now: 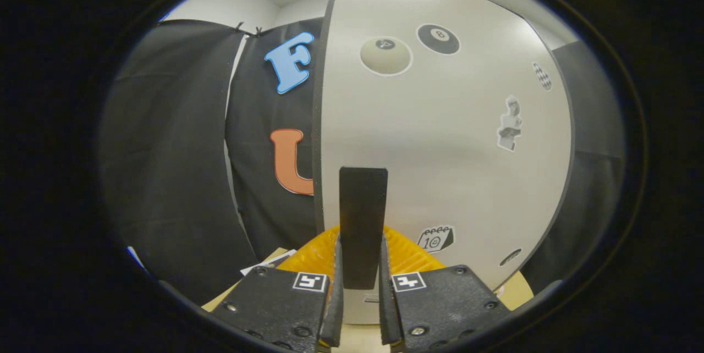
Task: Open the shoe cabinet door, grab the shoes and put them into the shoe cabinet, then close the shoe cabinet door.
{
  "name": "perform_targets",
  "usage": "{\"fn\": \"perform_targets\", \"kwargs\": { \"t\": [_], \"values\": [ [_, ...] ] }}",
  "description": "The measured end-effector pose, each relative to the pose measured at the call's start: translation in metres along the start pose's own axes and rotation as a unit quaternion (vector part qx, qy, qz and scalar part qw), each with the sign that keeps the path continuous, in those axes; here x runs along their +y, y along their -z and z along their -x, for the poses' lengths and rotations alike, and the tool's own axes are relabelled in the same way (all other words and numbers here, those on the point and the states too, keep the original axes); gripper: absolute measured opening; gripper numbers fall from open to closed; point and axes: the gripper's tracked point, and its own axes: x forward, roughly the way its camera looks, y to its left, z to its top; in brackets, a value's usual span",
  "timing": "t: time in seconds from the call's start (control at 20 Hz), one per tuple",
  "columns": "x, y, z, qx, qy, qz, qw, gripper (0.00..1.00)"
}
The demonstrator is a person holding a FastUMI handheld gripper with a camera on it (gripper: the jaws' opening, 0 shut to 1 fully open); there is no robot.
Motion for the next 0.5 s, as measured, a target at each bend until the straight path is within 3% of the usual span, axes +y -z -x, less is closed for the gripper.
{"fn": "perform_targets", "kwargs": {
  "t": [0.5],
  "values": [
    [-0.008,0.008,0.052,-0.011,-0.062,0.004,0.998,0.29]
  ]
}}
